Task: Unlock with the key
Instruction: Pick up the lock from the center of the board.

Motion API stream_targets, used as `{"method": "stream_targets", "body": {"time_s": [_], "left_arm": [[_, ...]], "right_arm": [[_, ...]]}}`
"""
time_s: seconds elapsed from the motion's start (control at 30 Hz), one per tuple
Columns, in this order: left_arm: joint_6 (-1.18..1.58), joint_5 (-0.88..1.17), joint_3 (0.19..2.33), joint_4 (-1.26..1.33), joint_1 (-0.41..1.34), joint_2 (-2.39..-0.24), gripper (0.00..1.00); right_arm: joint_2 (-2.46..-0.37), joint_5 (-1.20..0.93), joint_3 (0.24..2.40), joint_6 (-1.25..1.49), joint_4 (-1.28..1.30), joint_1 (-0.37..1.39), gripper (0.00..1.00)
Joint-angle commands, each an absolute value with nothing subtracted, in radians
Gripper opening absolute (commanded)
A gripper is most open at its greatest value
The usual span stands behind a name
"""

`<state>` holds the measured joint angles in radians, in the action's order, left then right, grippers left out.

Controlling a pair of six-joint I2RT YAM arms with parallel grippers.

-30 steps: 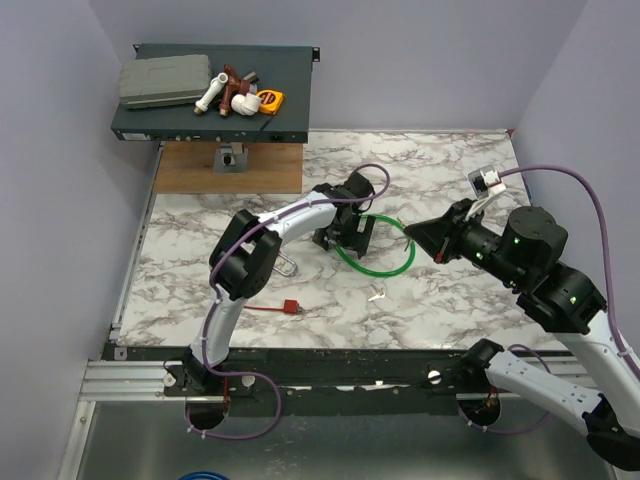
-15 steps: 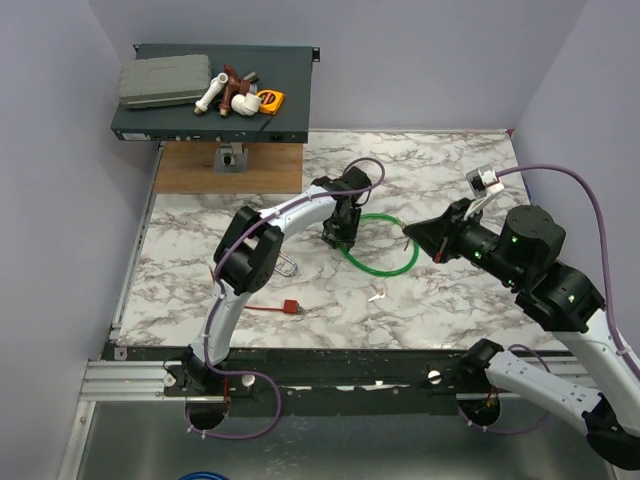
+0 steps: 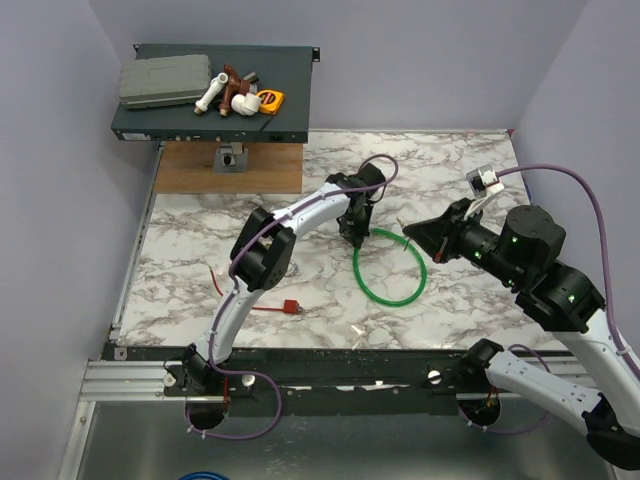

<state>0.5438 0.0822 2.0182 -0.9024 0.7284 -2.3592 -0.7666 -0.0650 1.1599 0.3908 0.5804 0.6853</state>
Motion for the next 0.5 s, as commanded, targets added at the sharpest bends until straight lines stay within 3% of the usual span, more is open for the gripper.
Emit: {"method": "stream_targets", "body": {"time_s": [0.0,0.27,0.47], "left_arm": [[0.559,0.159,2.097,-0.942,0.763,-2.449,0.0],[0.565,0.298,2.199,-0.888,0.778,-2.5,0.0],[0.513,0.389,2.12,-0.807,0.761,-2.399,0.0]], "right_arm": [[-0.759,-0.063,1.146,0.375,0.592,0.681,0.01],[-0.765,-0.063,1.16,0.377,0.598,0.681,0.0],[-0.771,-0.048,1.202,0.368,0.623,0.681,0.01]]}}
